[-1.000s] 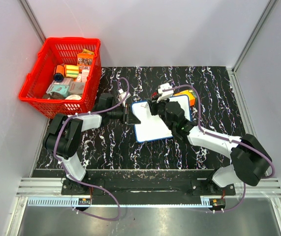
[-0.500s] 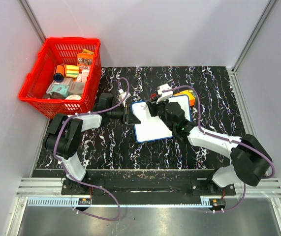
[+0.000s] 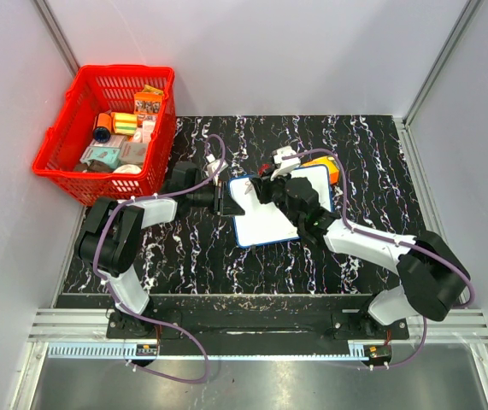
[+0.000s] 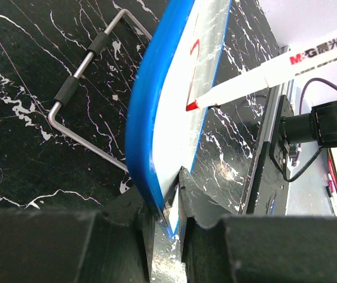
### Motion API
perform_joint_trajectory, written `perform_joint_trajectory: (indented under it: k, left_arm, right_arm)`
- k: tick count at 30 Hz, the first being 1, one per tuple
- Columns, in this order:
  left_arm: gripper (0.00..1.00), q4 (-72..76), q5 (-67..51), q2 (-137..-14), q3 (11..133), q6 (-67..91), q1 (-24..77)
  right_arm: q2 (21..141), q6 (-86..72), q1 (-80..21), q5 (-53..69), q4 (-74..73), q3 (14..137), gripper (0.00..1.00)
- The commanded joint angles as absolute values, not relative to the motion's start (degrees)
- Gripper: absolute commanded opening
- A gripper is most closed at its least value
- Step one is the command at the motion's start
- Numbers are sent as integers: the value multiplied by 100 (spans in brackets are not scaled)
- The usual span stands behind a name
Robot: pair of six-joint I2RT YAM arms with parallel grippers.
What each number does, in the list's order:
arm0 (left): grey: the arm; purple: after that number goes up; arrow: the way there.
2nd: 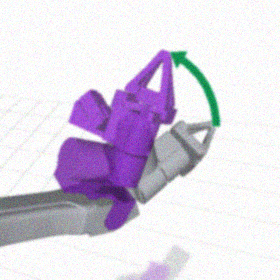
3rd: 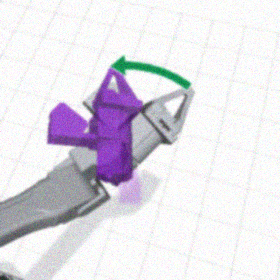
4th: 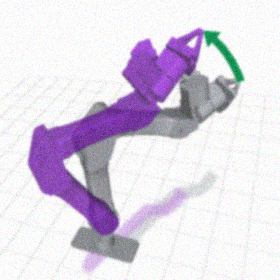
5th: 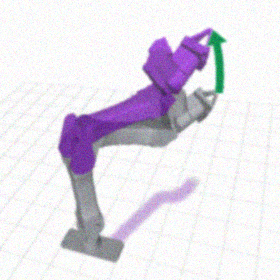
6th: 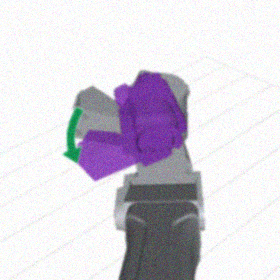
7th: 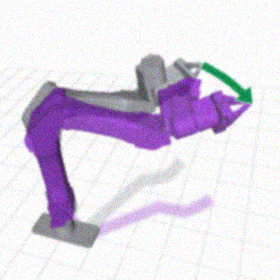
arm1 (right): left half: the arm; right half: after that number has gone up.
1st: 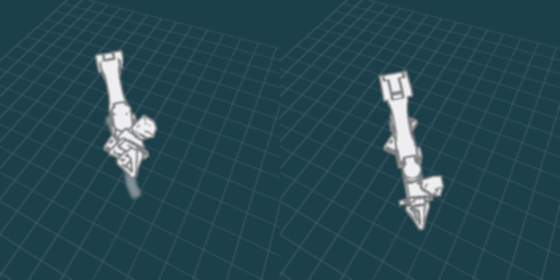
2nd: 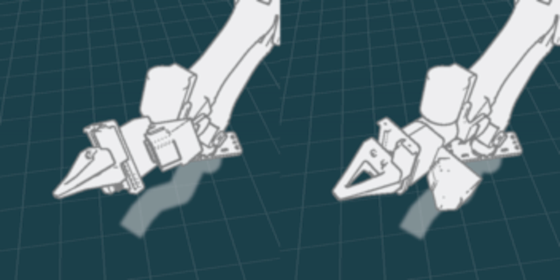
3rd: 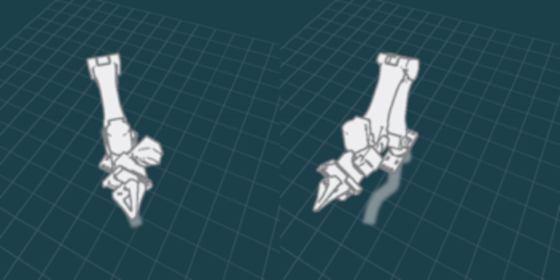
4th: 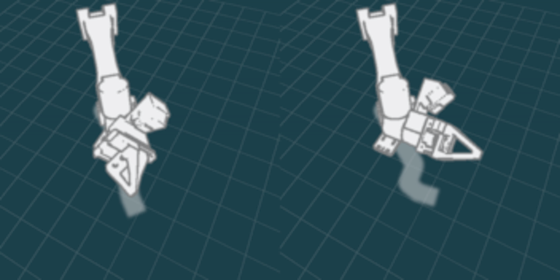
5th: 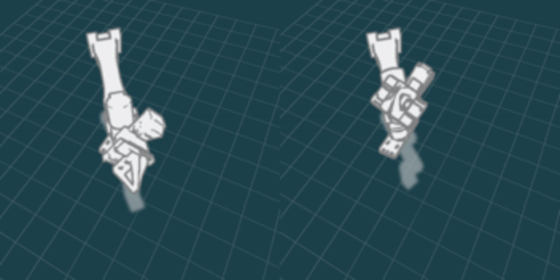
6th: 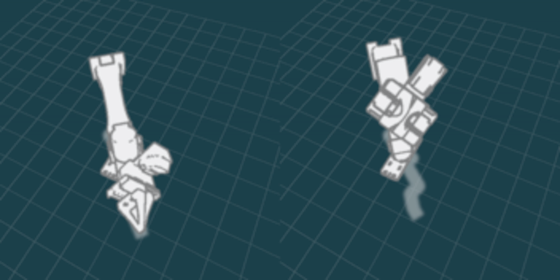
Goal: Write a sentence on the whiteboard
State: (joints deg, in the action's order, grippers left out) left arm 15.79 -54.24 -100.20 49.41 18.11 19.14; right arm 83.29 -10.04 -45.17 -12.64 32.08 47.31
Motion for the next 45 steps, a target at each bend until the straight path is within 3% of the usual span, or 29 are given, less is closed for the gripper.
perform_joint_trajectory:
  k: [1,16,23,45]
  left_arm:
    - [0,1503,-4896,-10046,5062,1187,2004]
    - [0,1415,-4834,-10011,5054,1108,2004]
    - [0,1371,-4799,-9993,5045,1081,2013]
    - [0,1371,-4720,-9940,4983,1055,2039]
  right_arm:
    - [8289,-1072,-4535,-1415,3436,4834,0]
    - [7392,-1063,-4316,-1451,3314,4676,0]
    - [7304,-2222,-3227,-125,3506,4430,0]
    - [7233,-1740,-3234,-9,3164,4456,0]
